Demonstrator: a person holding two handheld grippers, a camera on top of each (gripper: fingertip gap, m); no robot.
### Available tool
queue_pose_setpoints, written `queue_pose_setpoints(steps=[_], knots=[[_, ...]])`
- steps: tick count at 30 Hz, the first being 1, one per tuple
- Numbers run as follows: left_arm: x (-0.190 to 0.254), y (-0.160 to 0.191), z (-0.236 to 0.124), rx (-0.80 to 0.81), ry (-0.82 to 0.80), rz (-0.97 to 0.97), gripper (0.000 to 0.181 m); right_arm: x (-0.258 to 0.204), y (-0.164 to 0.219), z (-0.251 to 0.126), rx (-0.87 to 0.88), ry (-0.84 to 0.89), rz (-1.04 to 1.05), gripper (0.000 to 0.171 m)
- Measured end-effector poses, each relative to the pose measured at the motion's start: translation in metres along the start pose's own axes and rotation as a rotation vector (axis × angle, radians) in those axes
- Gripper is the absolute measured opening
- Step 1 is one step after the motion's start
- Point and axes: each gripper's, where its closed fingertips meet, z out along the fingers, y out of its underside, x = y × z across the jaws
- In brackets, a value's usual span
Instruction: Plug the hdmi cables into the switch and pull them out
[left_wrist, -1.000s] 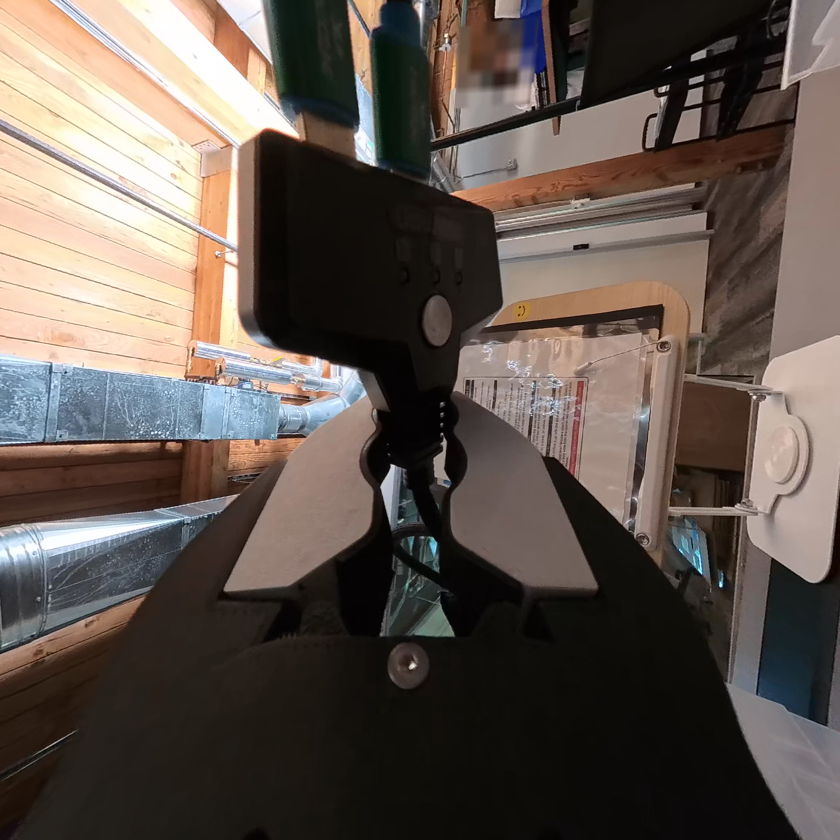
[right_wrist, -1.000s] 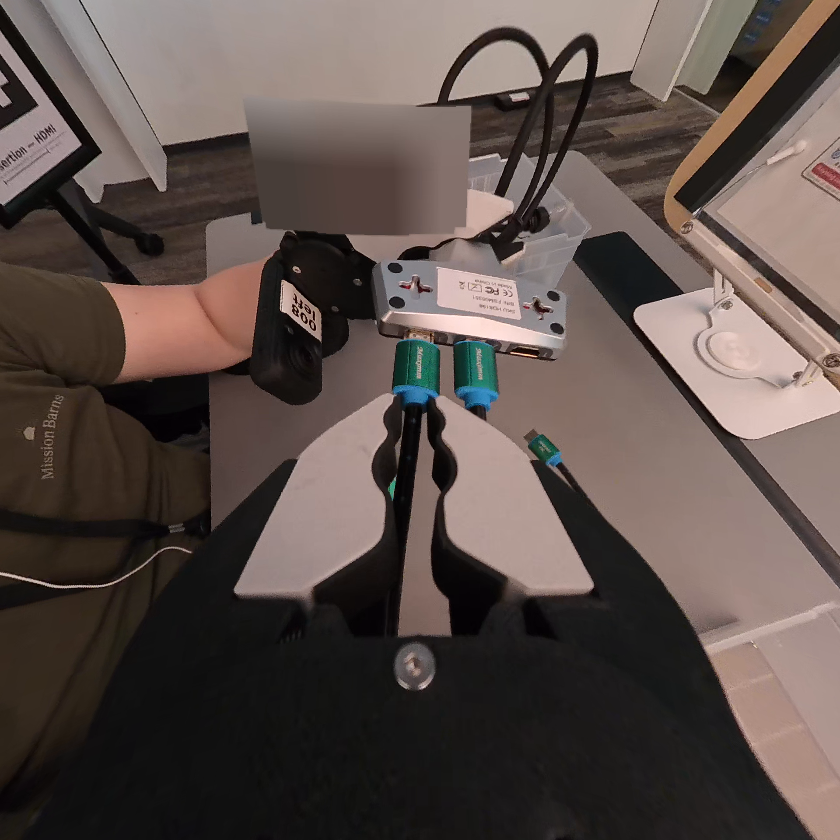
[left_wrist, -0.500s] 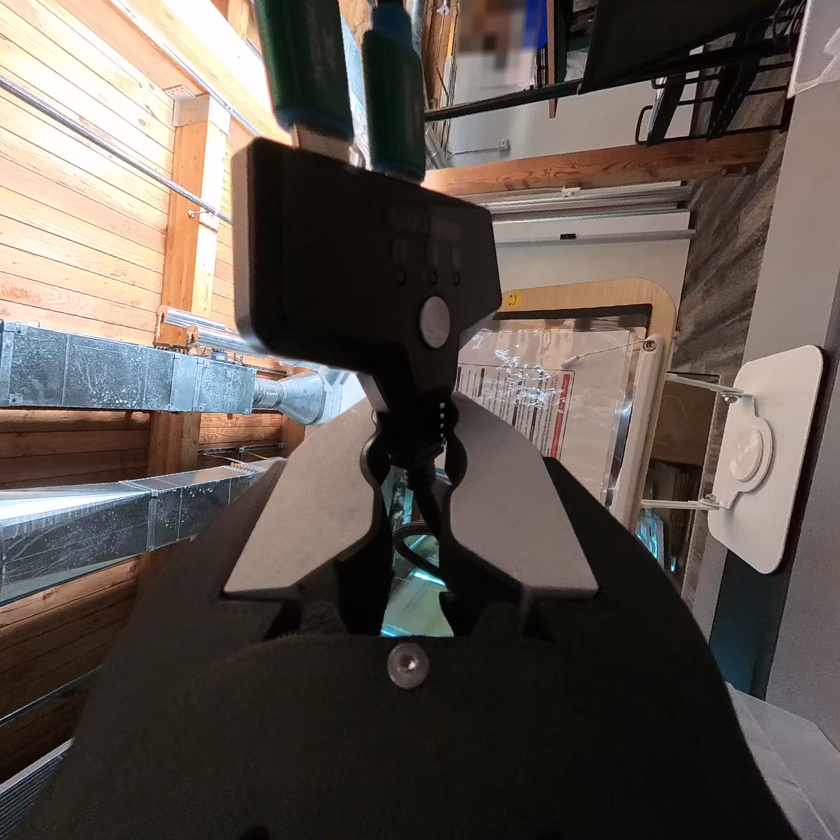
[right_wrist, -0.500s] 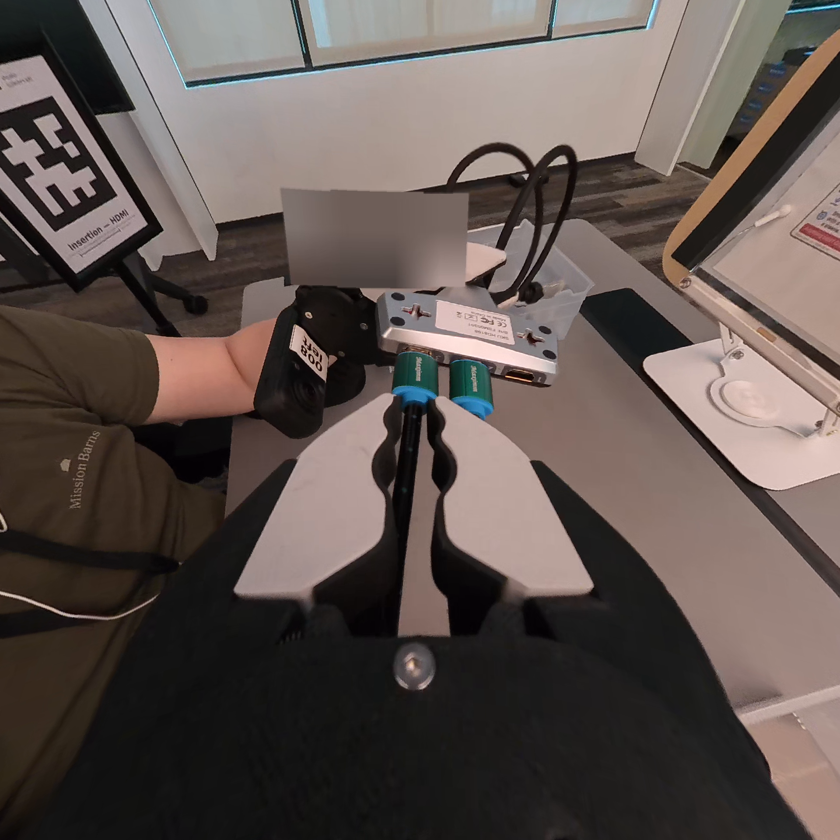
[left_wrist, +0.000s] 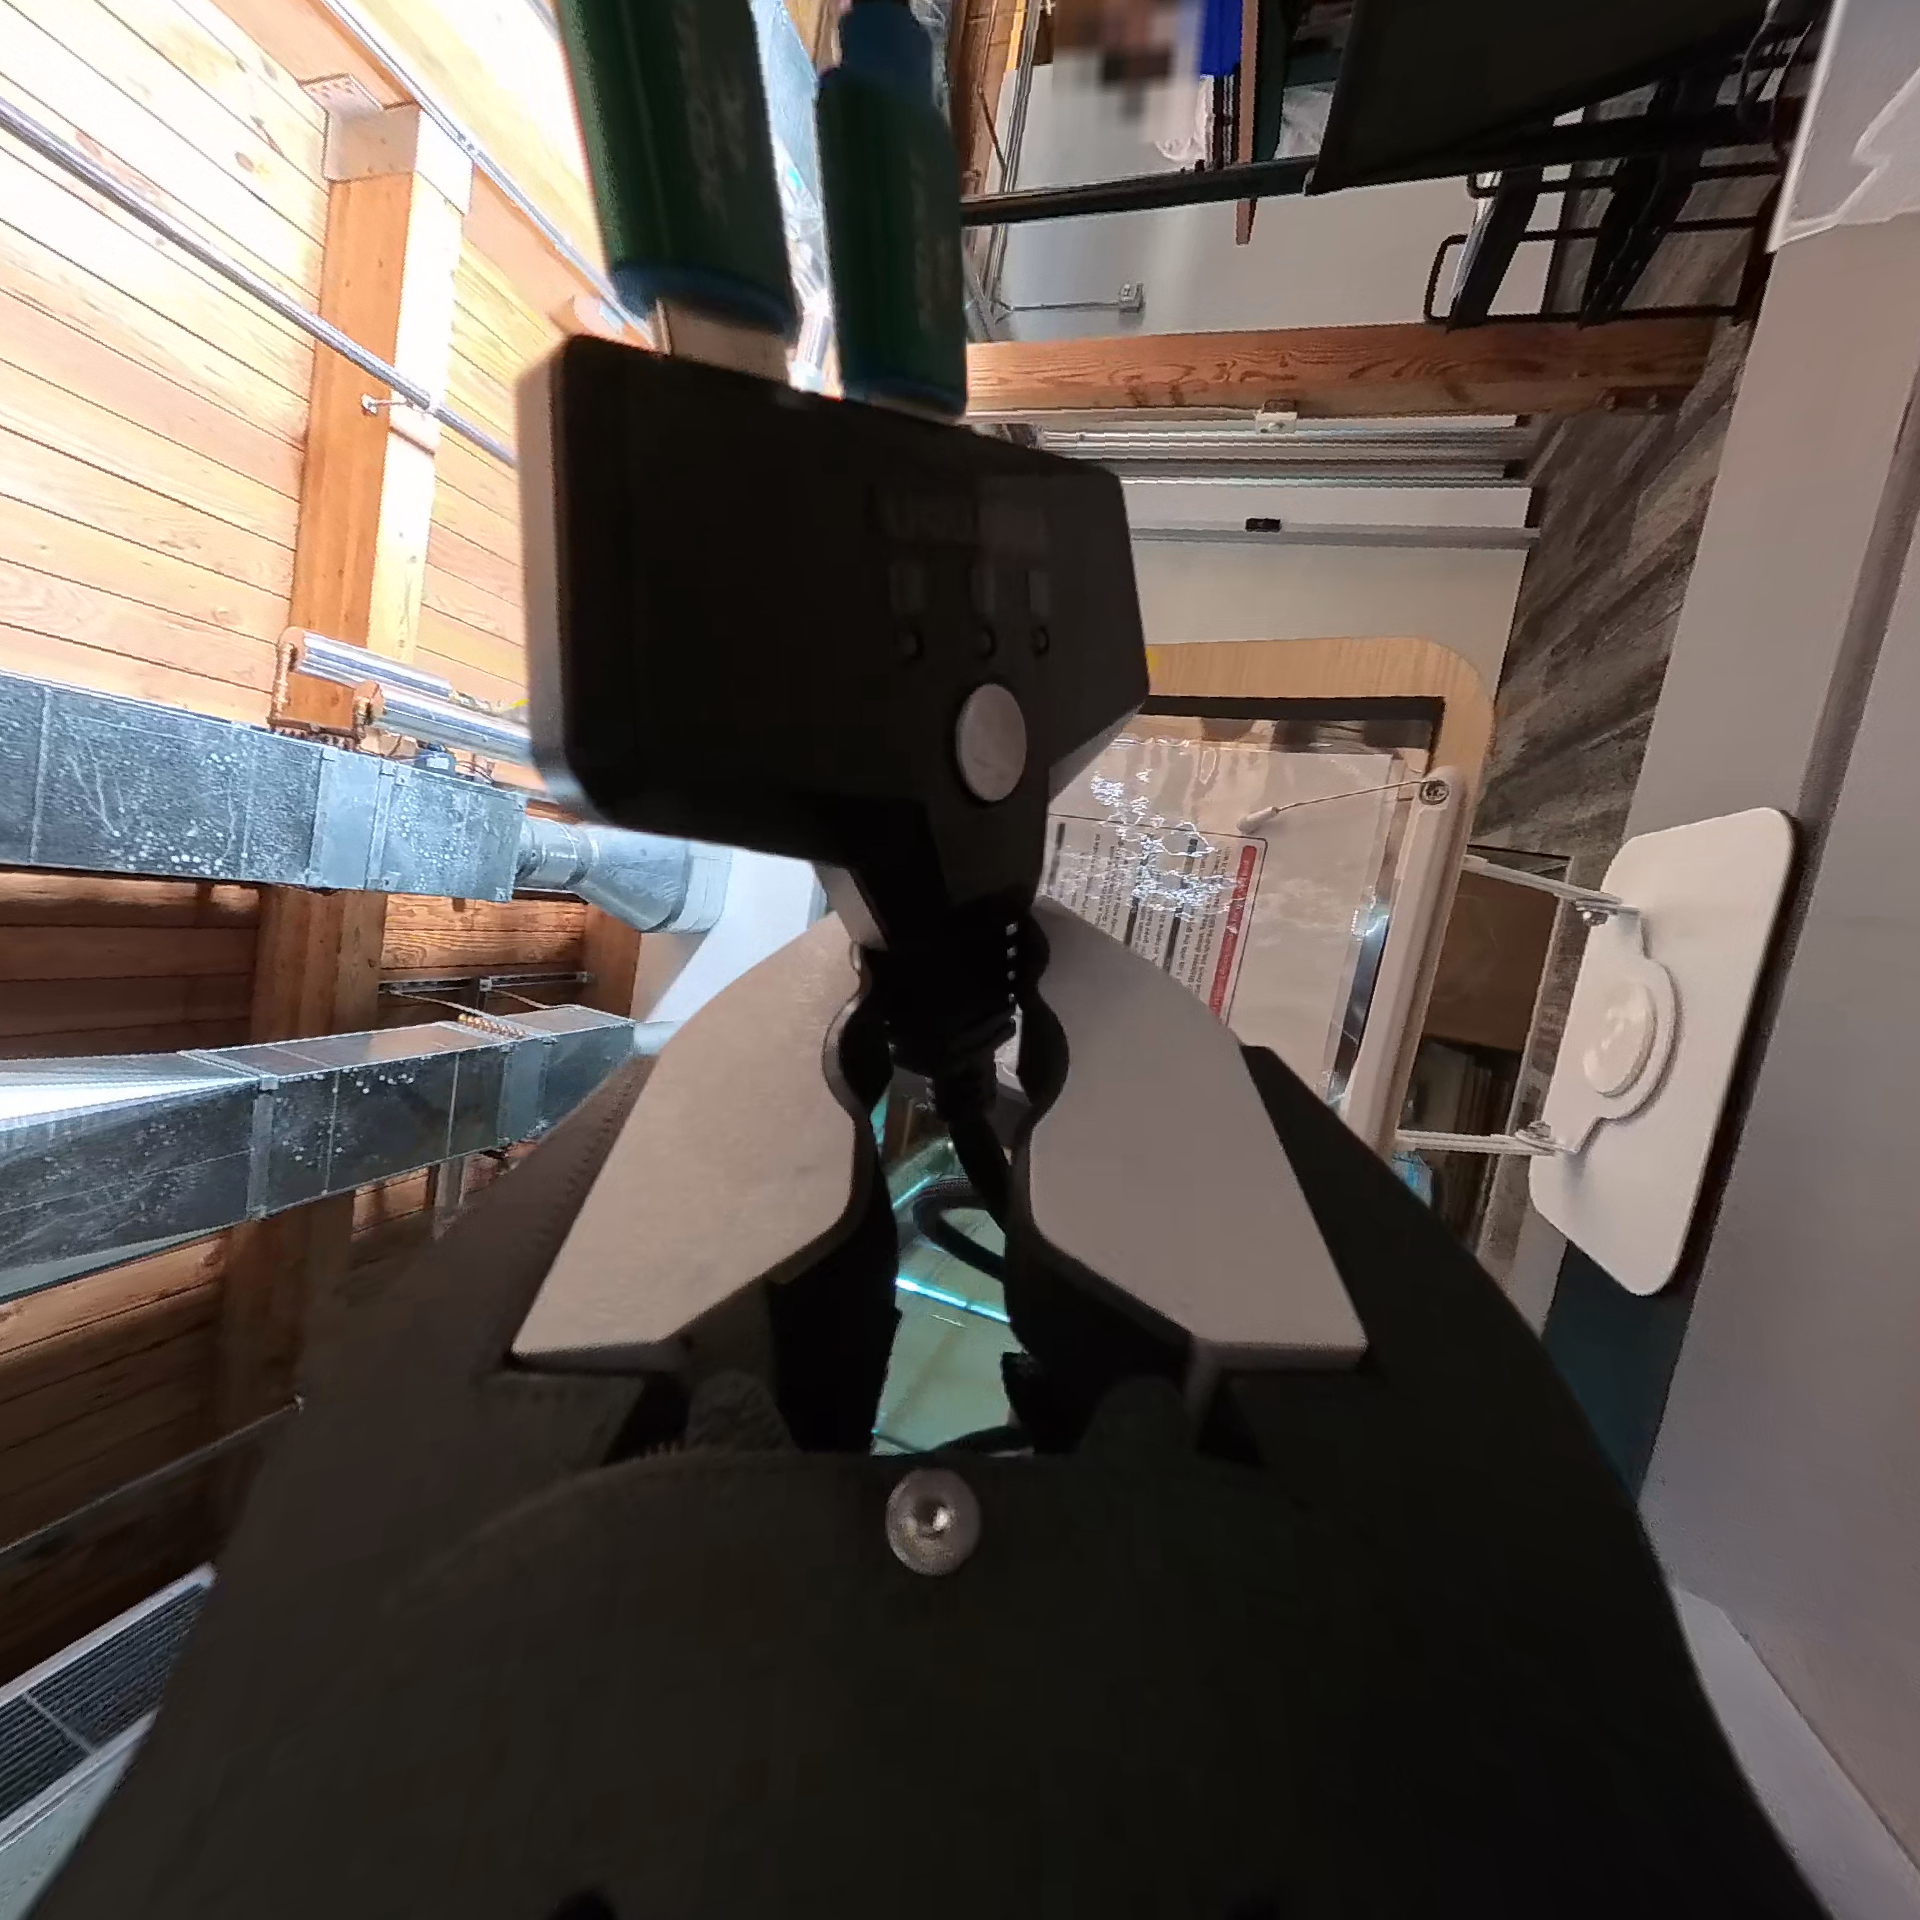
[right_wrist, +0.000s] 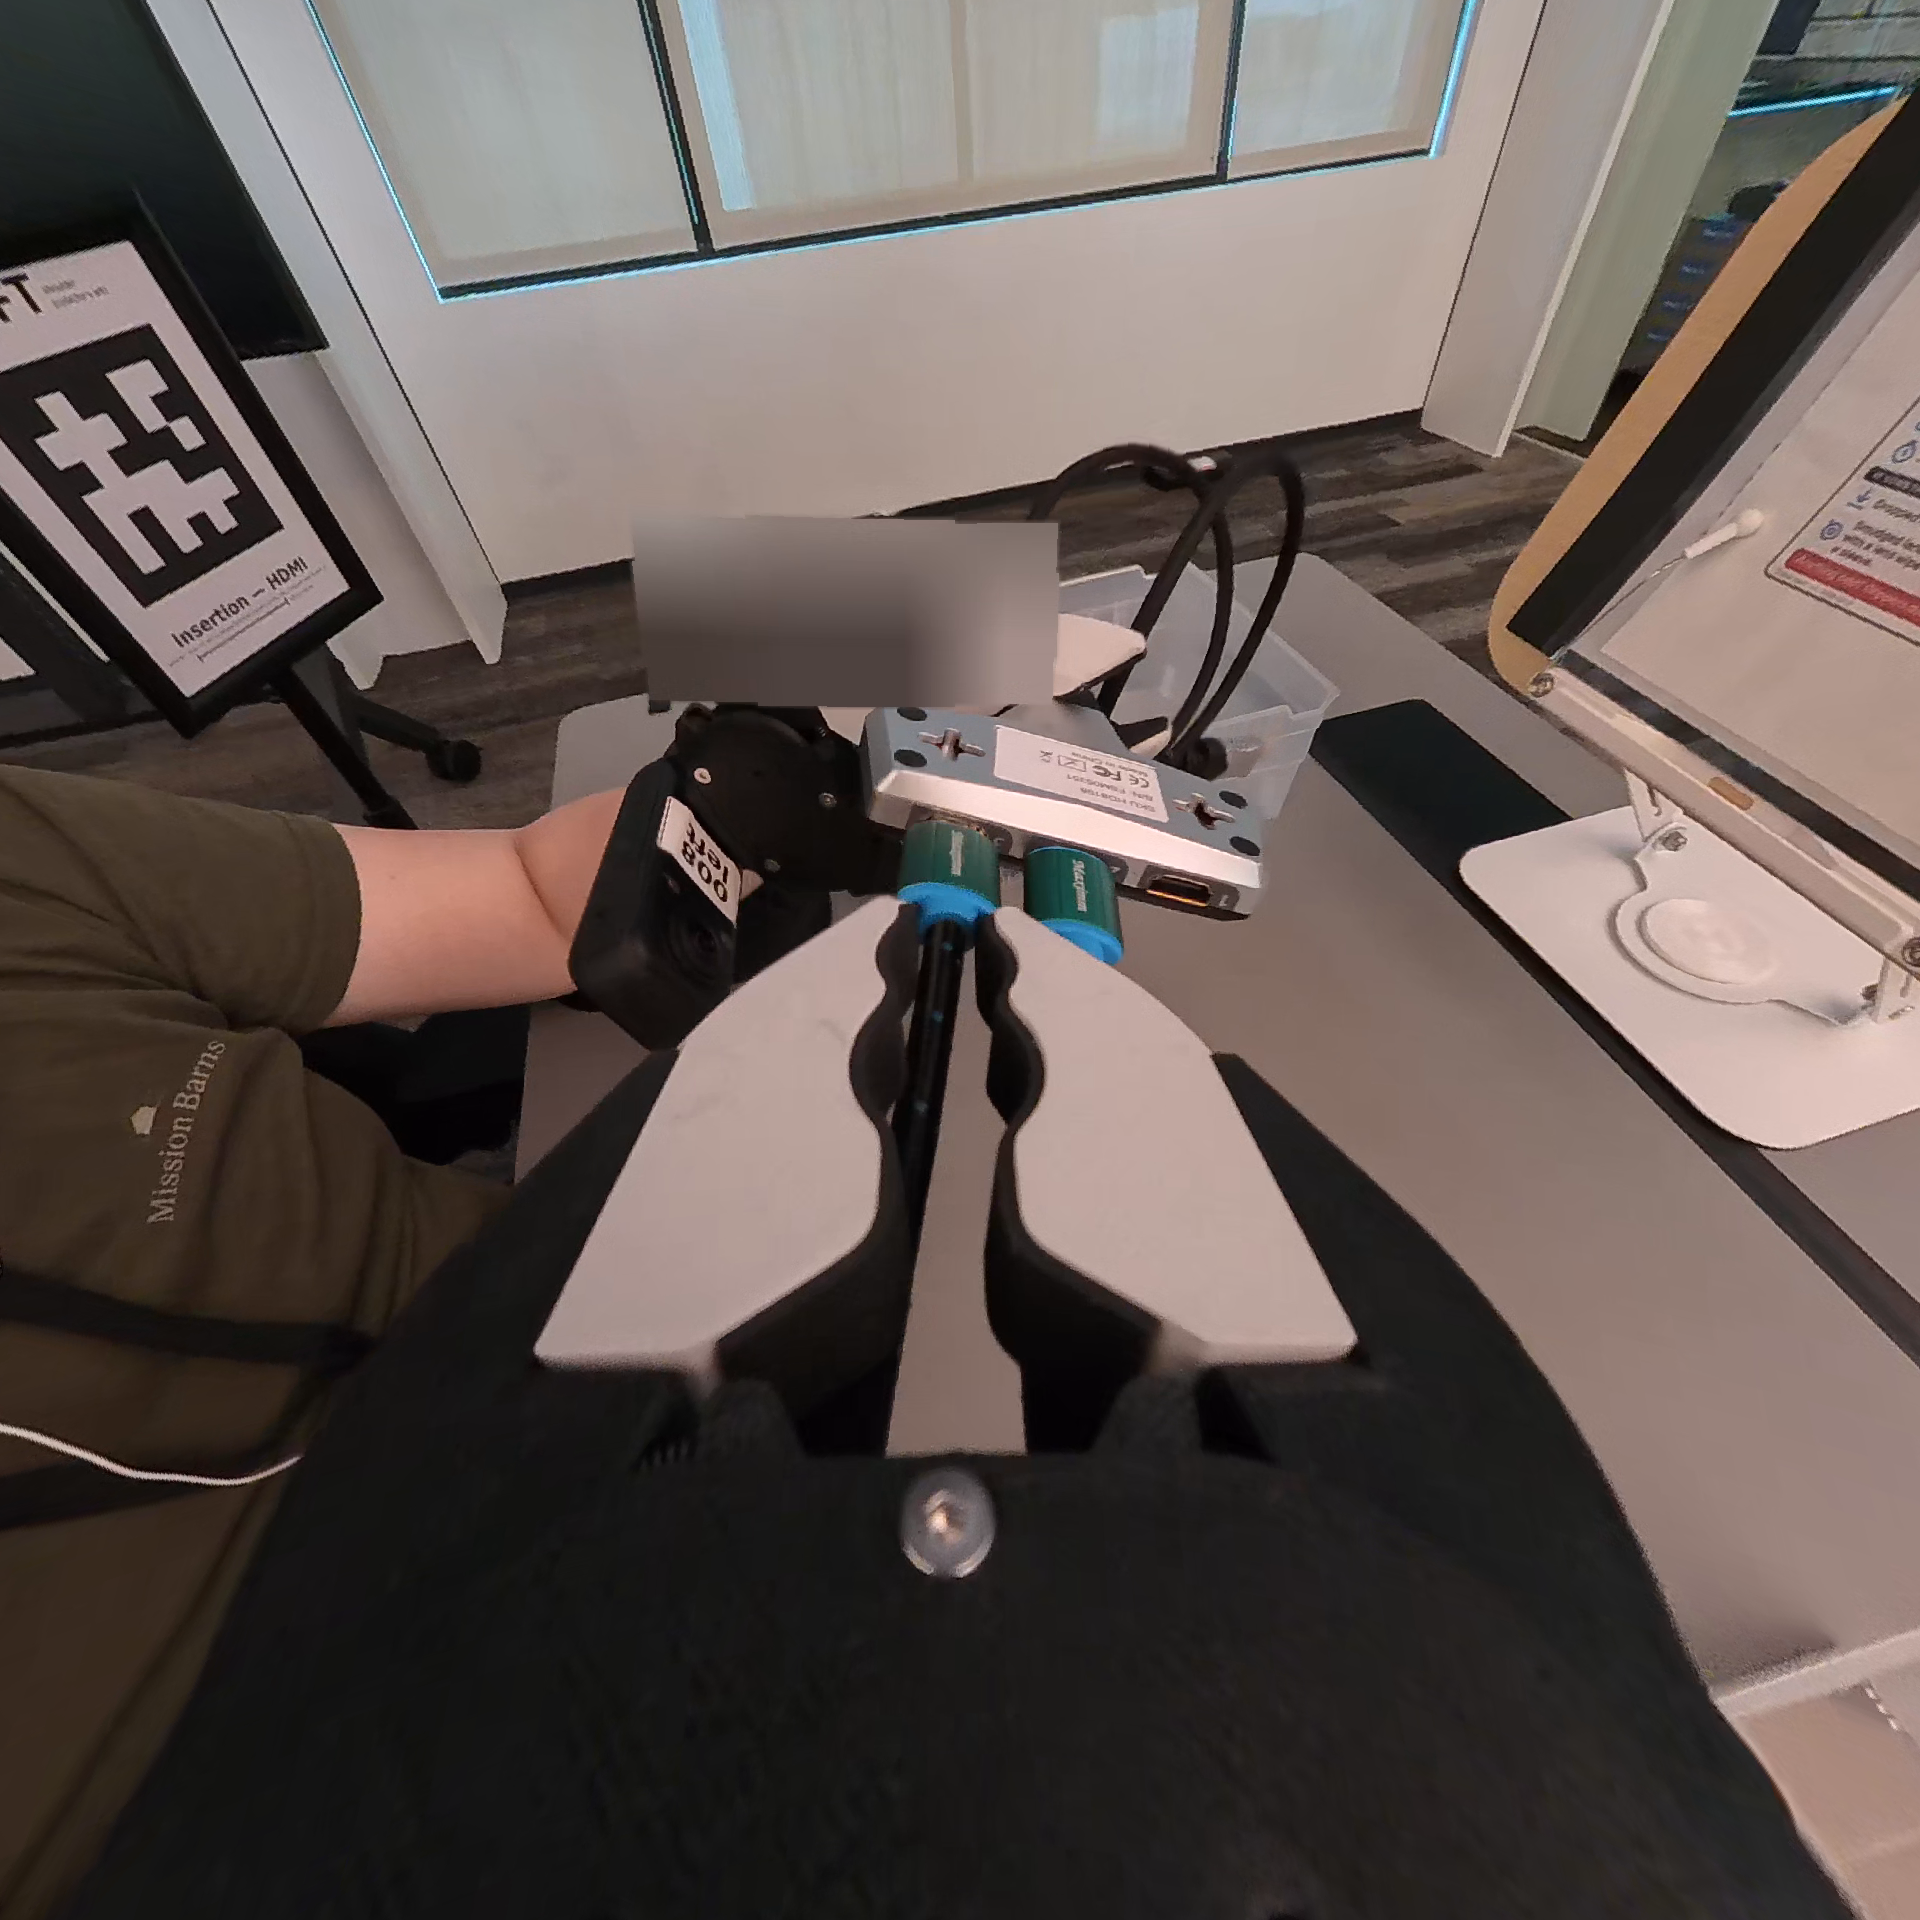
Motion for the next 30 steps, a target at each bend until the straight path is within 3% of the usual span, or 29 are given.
queue_pose_setpoints(steps=[24,30], knots=[[0.009,0.009,0.006,-0.119,0.064,-0.077,0.021,0.009,-0.007,0.007,0.058,0.044,-0.036,0.01],[0.005,0.003,0.006,-0.051,0.068,-0.138,0.022,0.008,-0.013,0.001,0.086,0.031,-0.045,0.01]])
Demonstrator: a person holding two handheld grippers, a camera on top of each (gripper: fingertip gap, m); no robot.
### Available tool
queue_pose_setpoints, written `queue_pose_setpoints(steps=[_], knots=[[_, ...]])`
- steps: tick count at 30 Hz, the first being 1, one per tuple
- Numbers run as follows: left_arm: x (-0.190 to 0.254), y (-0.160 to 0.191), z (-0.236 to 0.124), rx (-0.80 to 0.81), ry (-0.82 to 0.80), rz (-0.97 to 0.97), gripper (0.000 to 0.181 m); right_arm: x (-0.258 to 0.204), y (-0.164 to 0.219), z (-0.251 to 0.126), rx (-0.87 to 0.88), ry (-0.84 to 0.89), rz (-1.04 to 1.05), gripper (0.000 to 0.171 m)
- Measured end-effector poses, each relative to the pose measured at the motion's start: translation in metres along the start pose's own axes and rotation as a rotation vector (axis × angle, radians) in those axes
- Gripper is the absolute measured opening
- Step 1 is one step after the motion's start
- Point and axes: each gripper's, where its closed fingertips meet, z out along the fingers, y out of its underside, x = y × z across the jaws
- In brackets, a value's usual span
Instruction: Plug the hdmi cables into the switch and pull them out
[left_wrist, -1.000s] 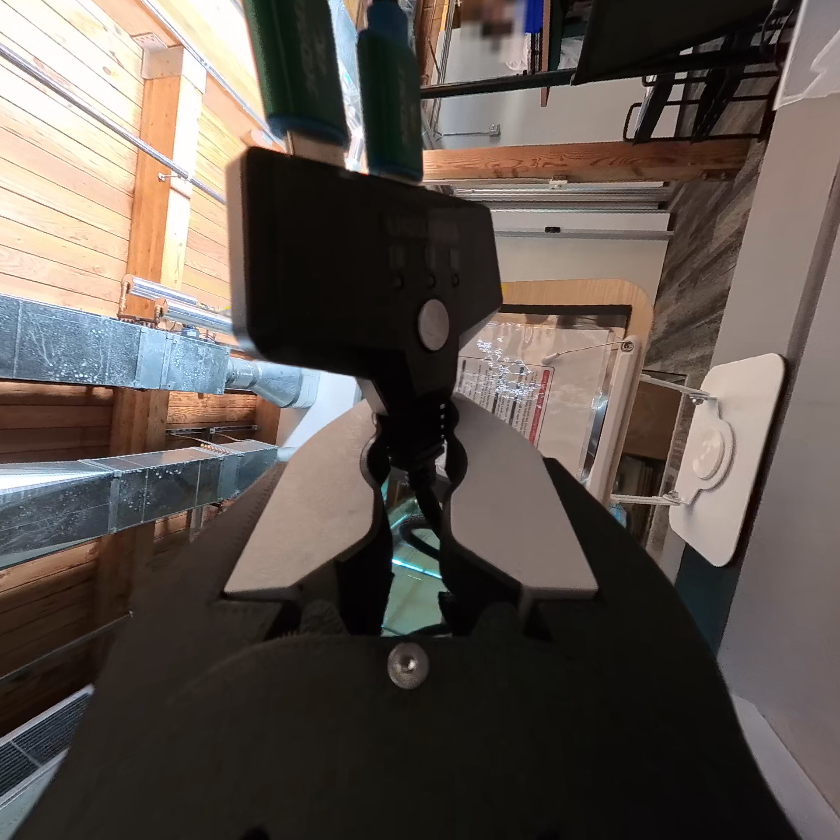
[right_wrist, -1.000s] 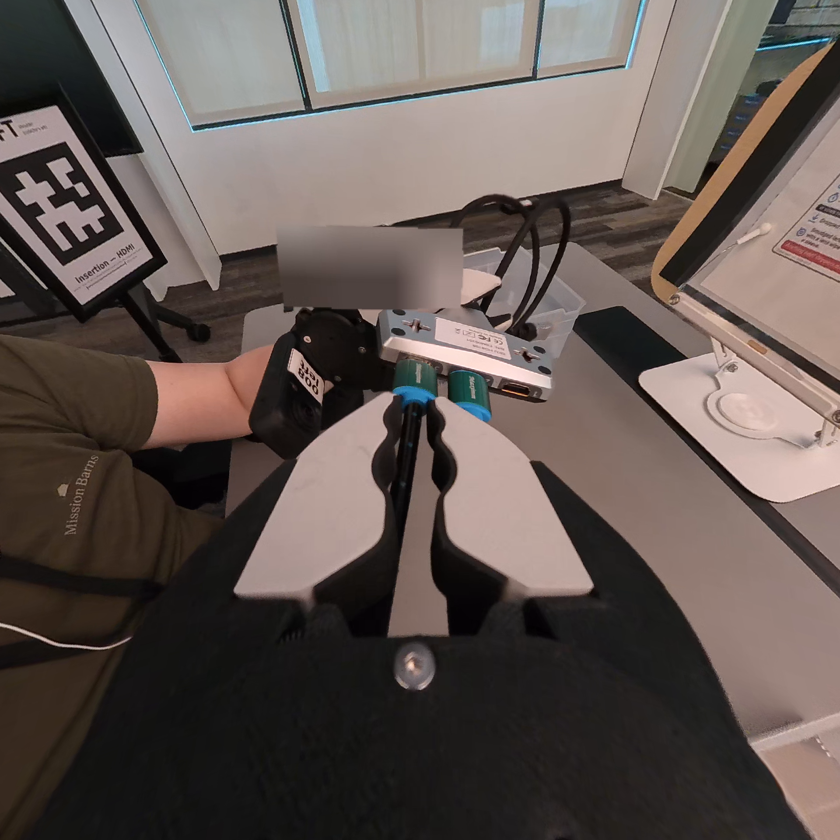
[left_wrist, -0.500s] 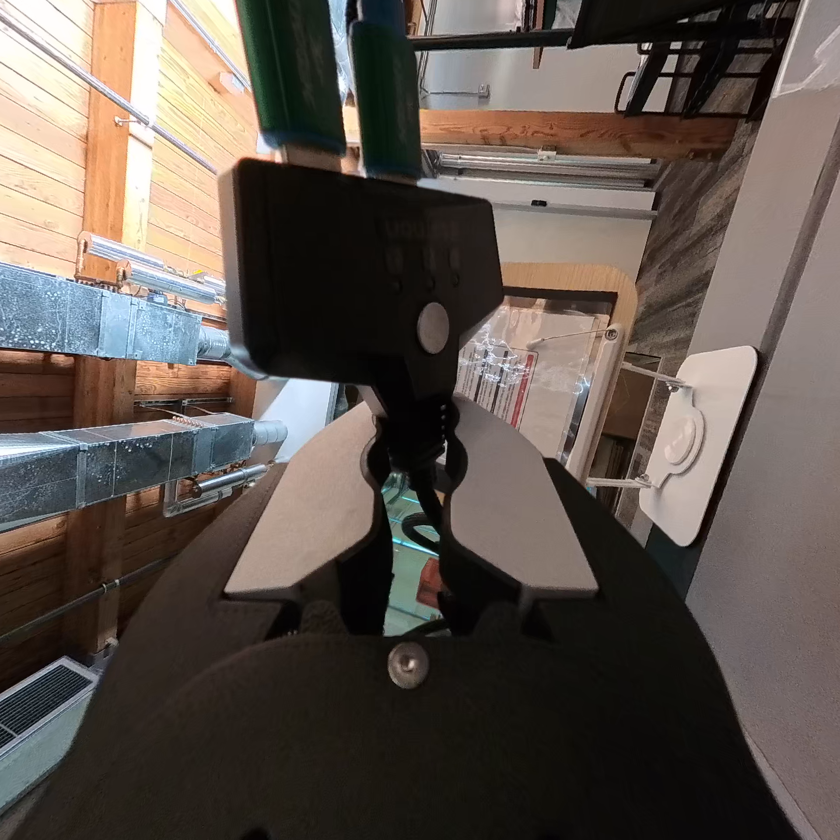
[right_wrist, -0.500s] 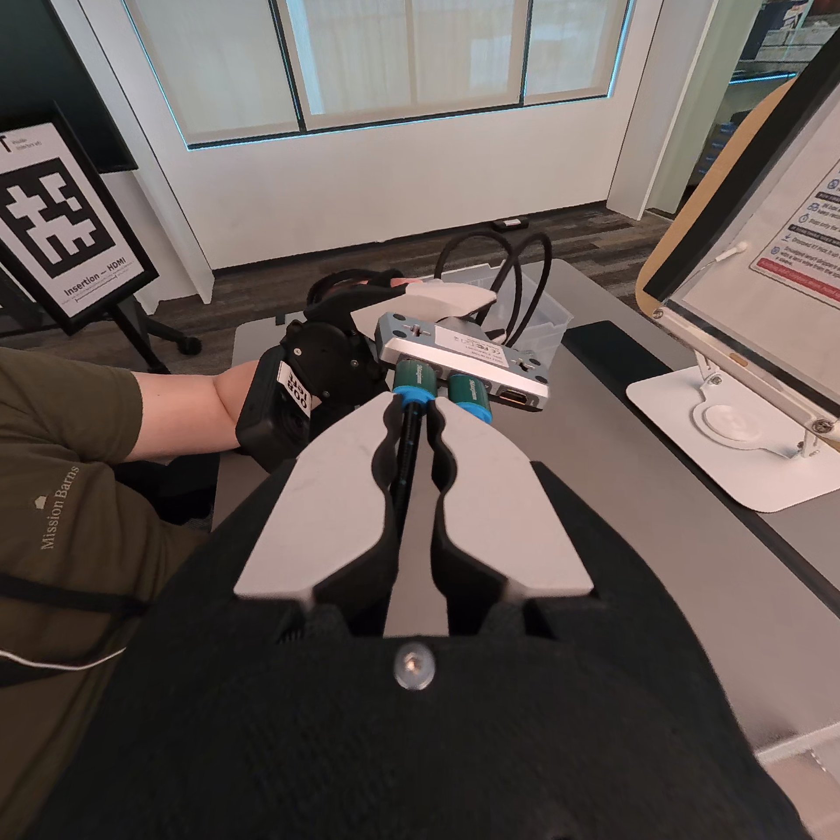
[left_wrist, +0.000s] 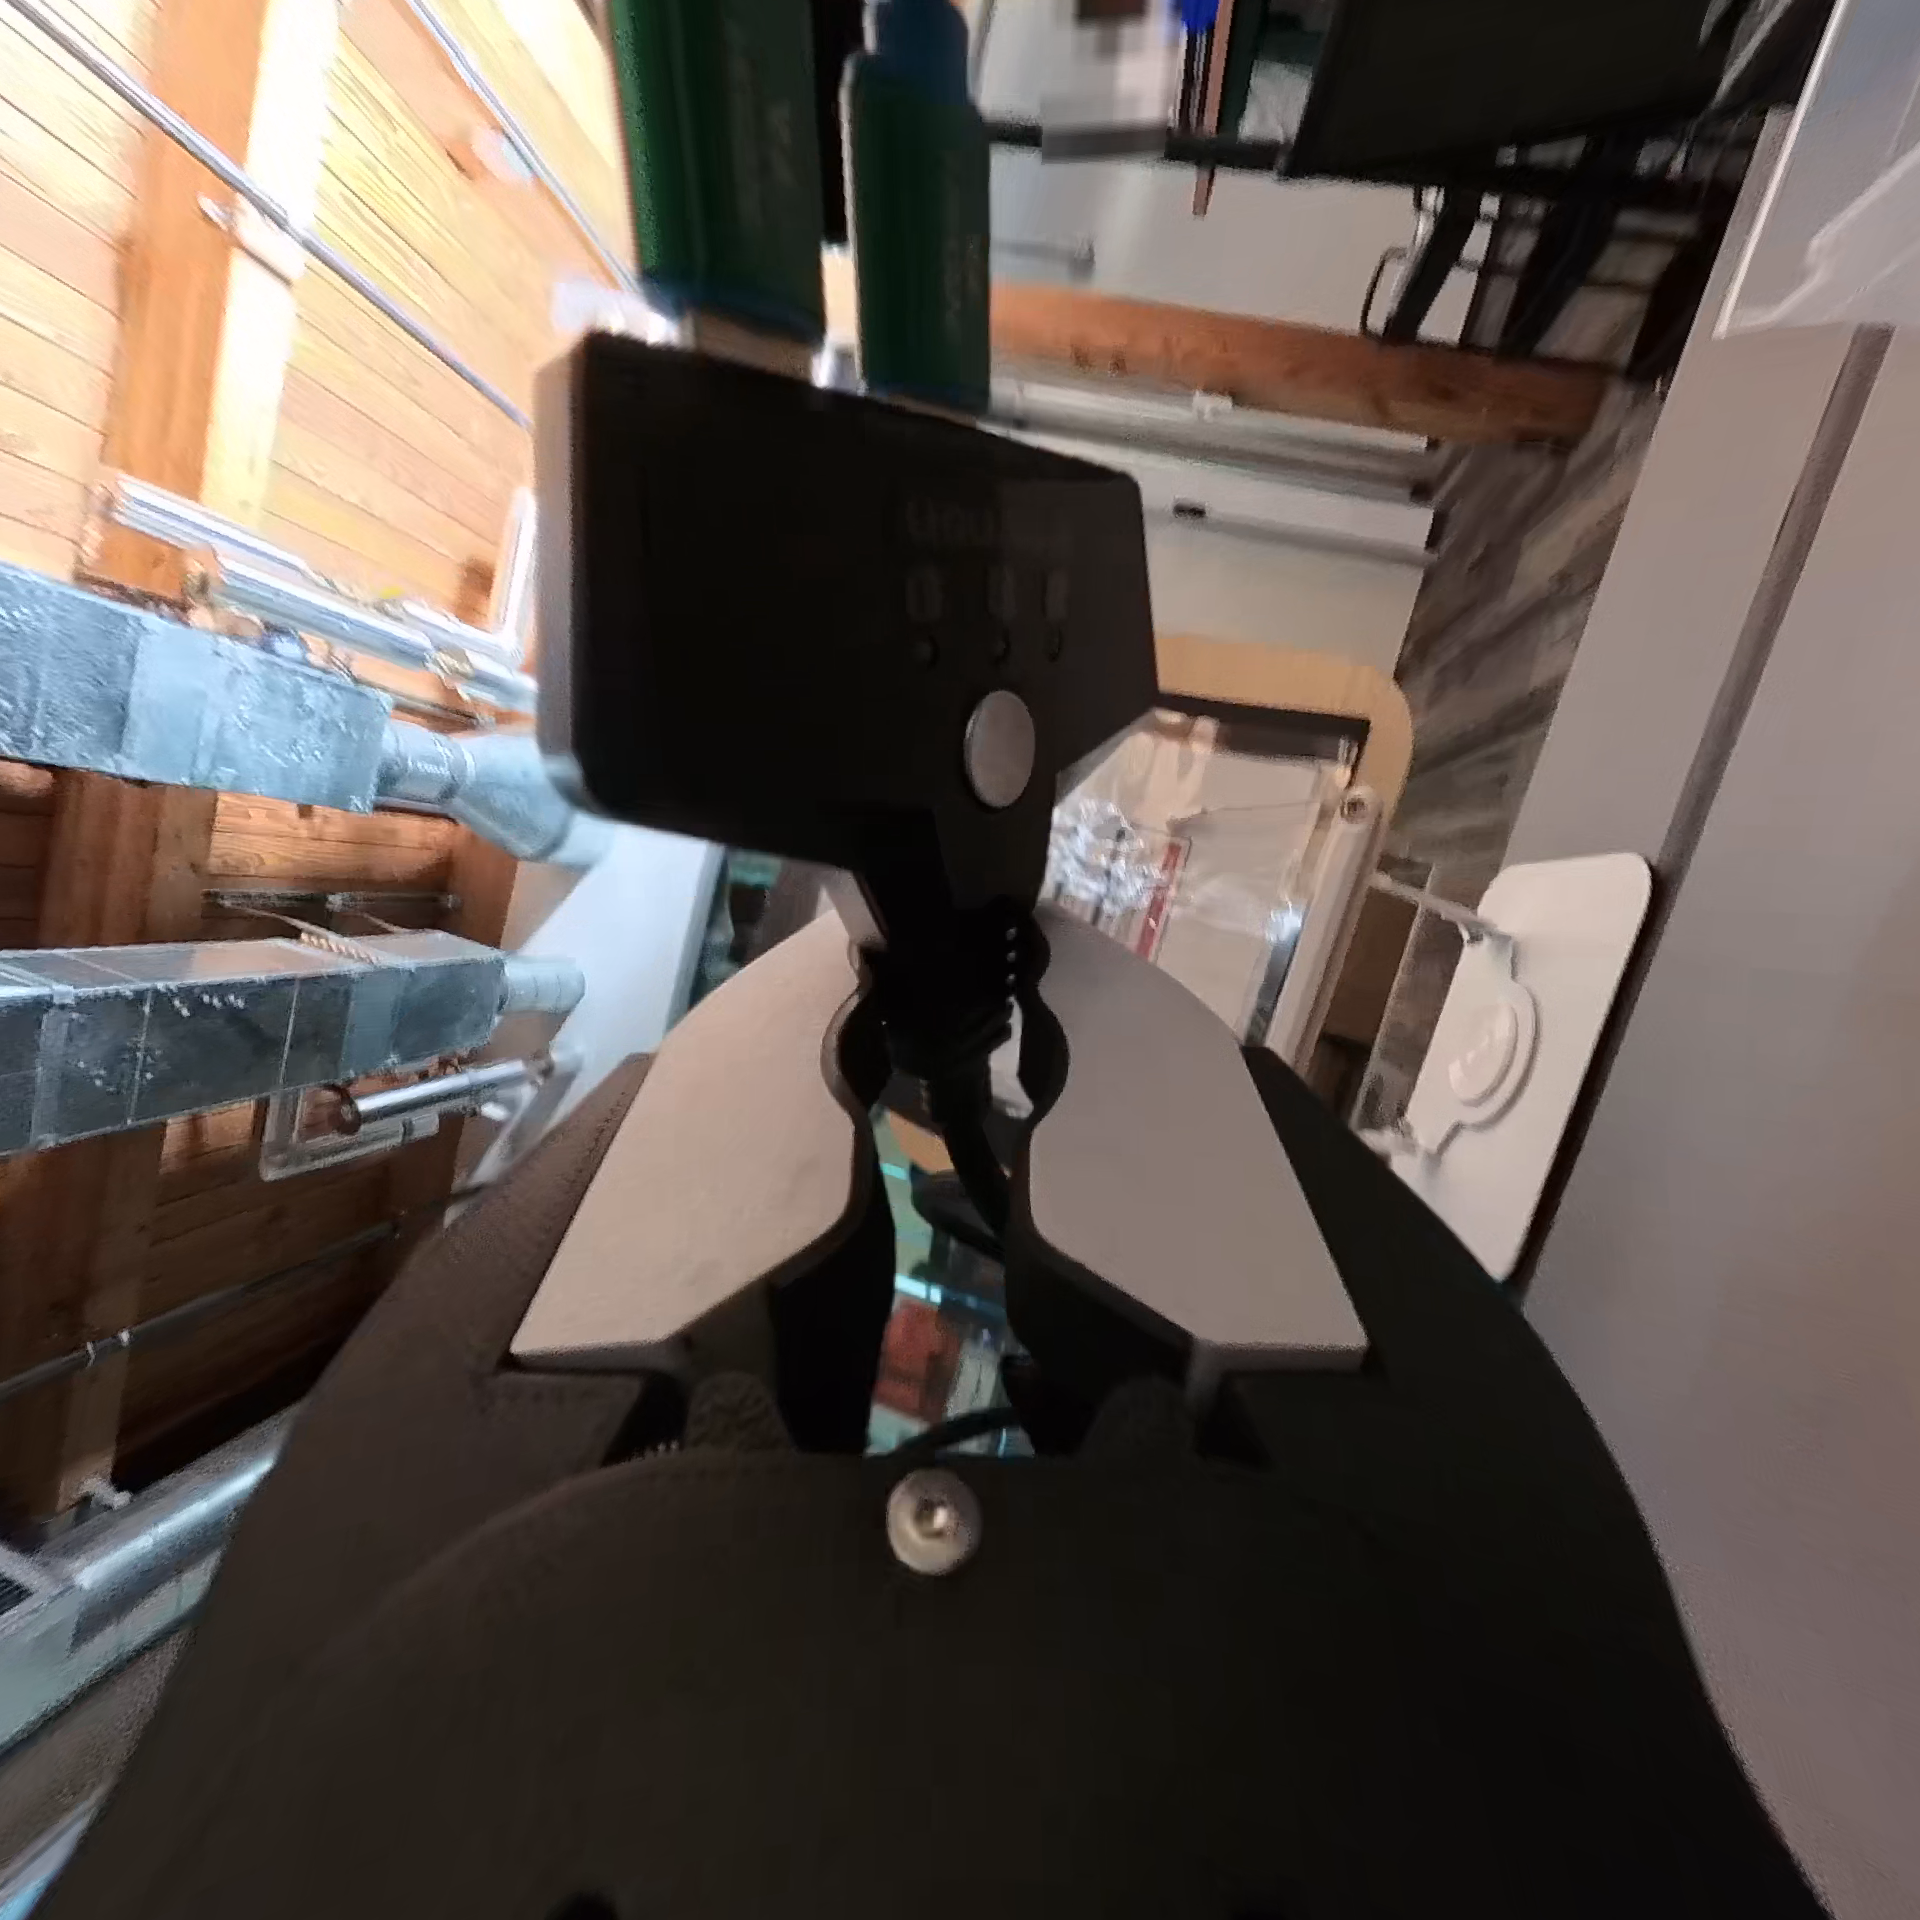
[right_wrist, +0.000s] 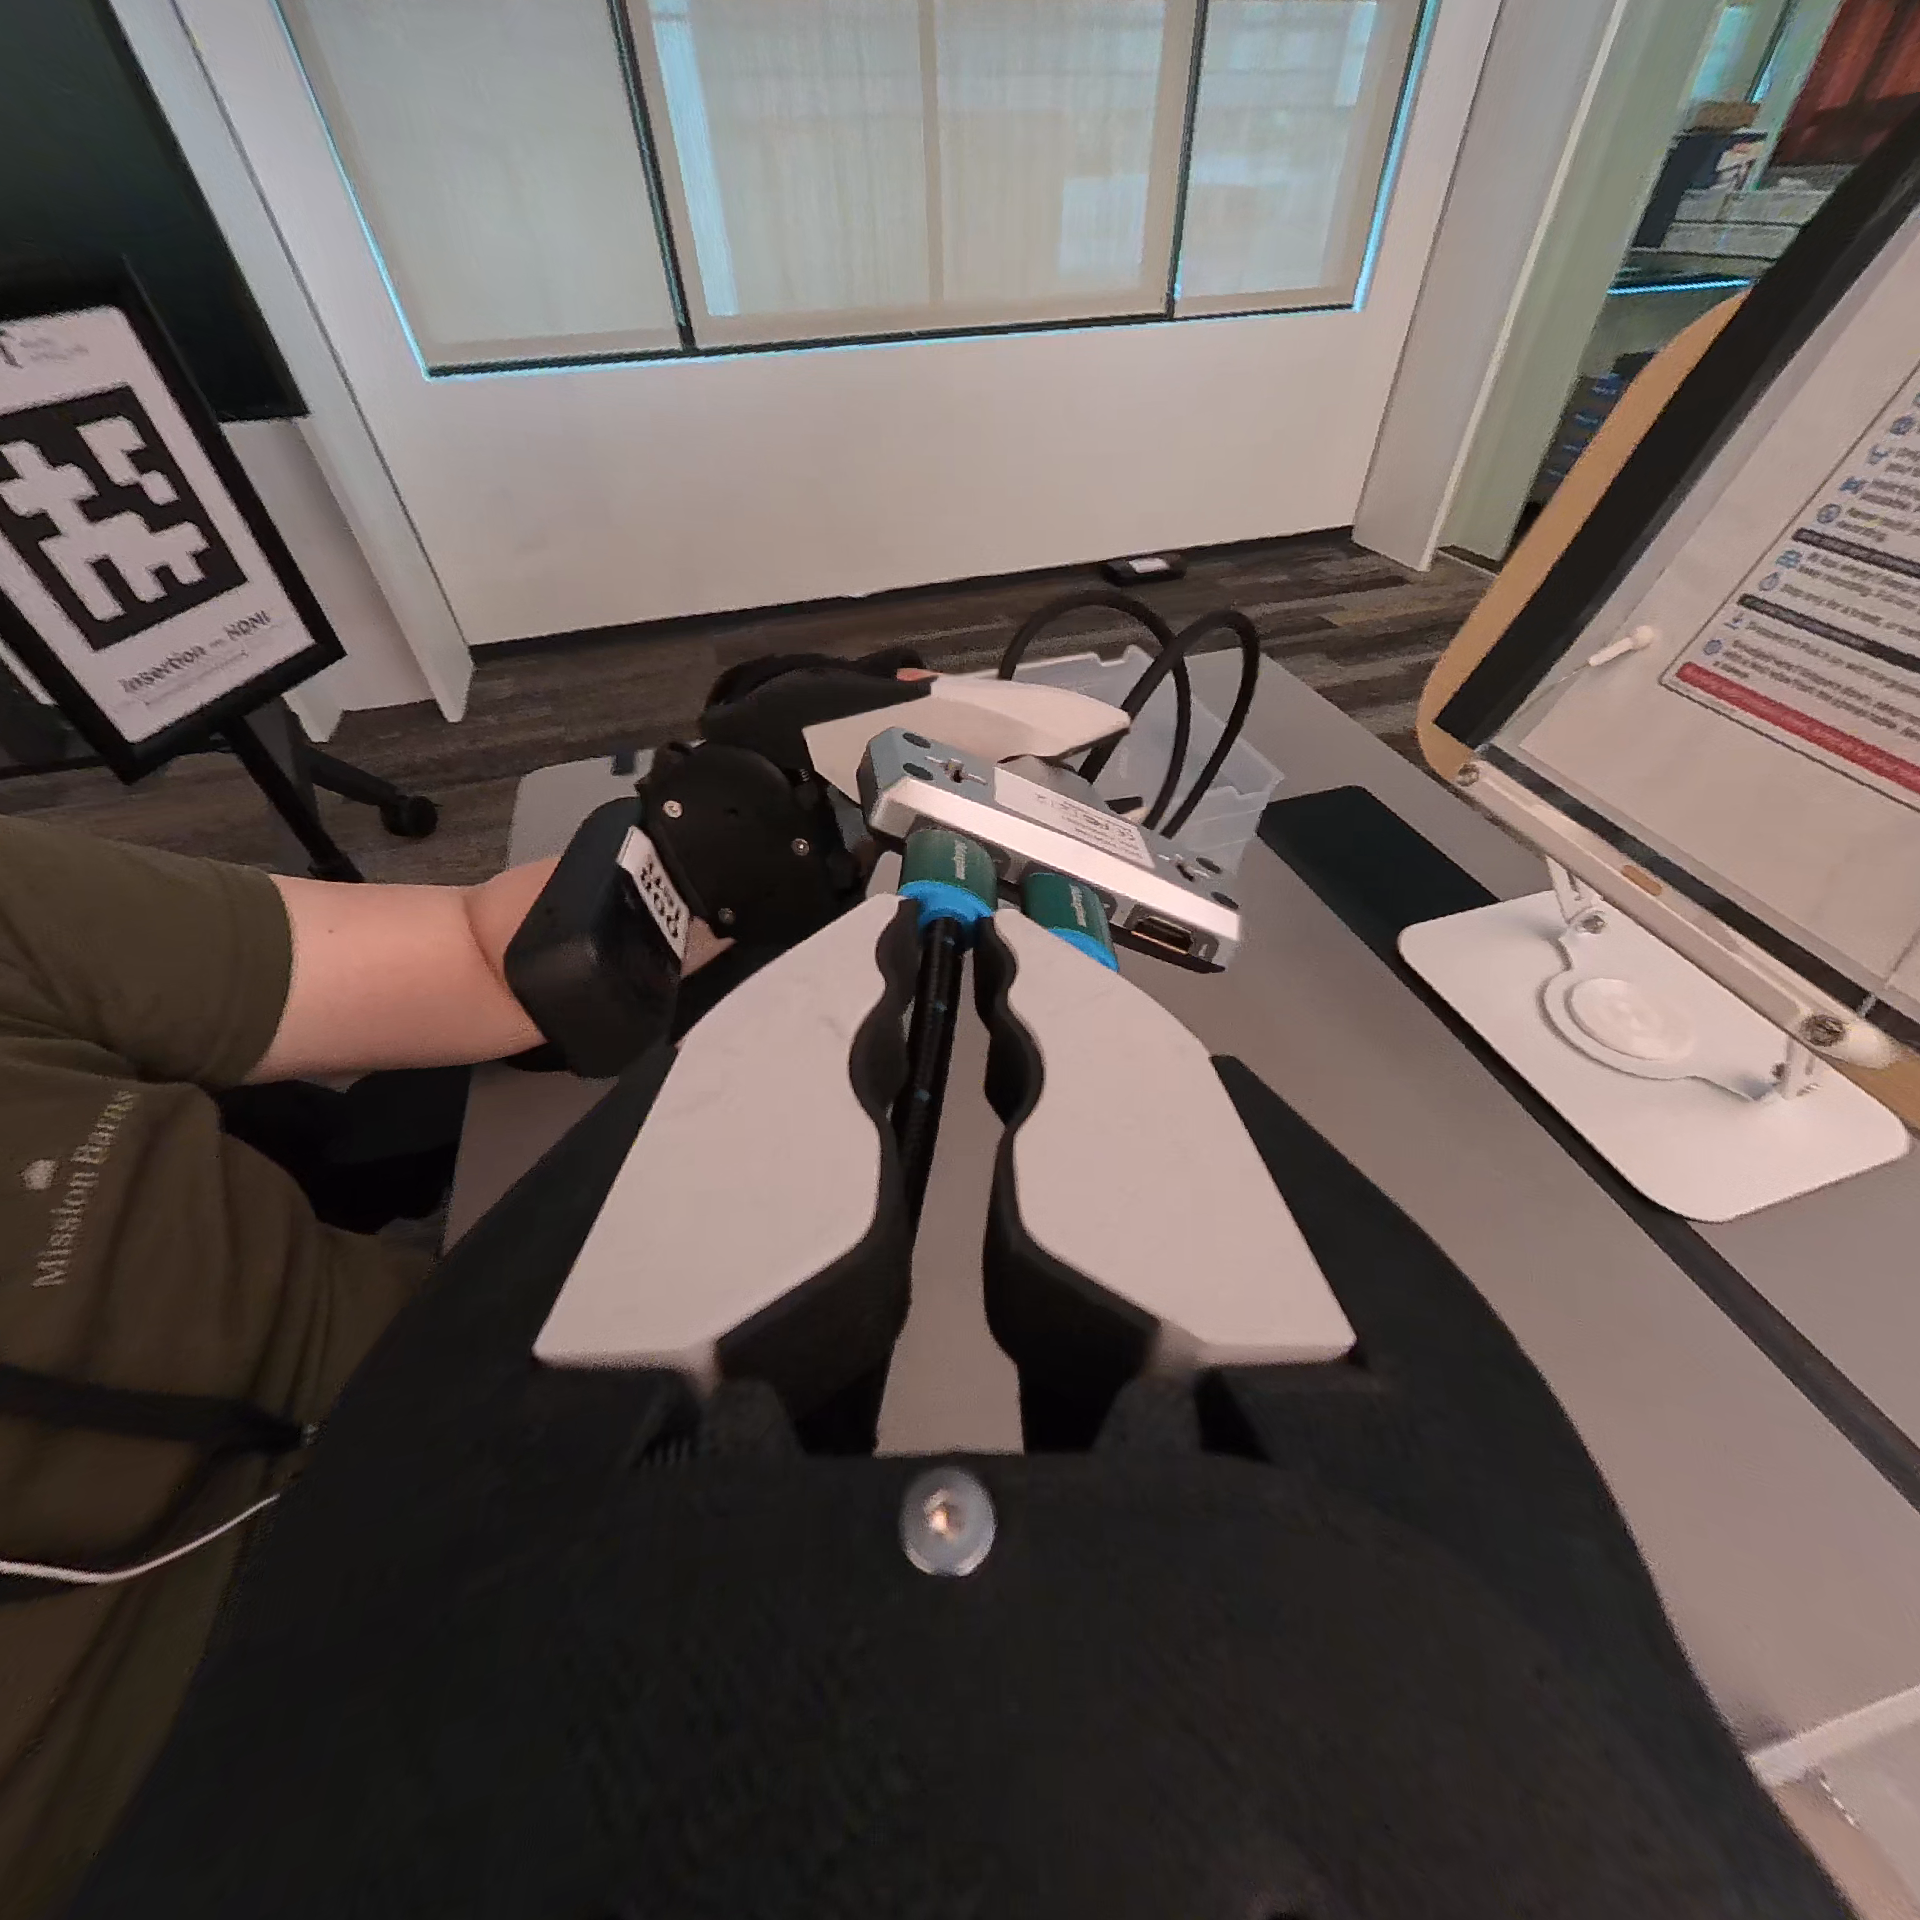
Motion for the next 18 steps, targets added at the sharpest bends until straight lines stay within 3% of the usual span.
queue_pose_setpoints(steps=[6,13,18], knots=[[-0.005,-0.017,-0.008,0.155,-0.029,-0.069,0.023,-0.009,-0.004,-0.012,0.002,-0.045,-0.062,0.011],[0.028,-0.008,0.001,0.066,0.172,-0.102,0.017,-0.008,0.016,-0.003,-0.143,0.024,-0.341,0.011],[0.033,-0.009,0.001,0.037,0.206,-0.093,0.016,-0.007,0.022,-0.004,-0.181,0.039,-0.443,0.011]])
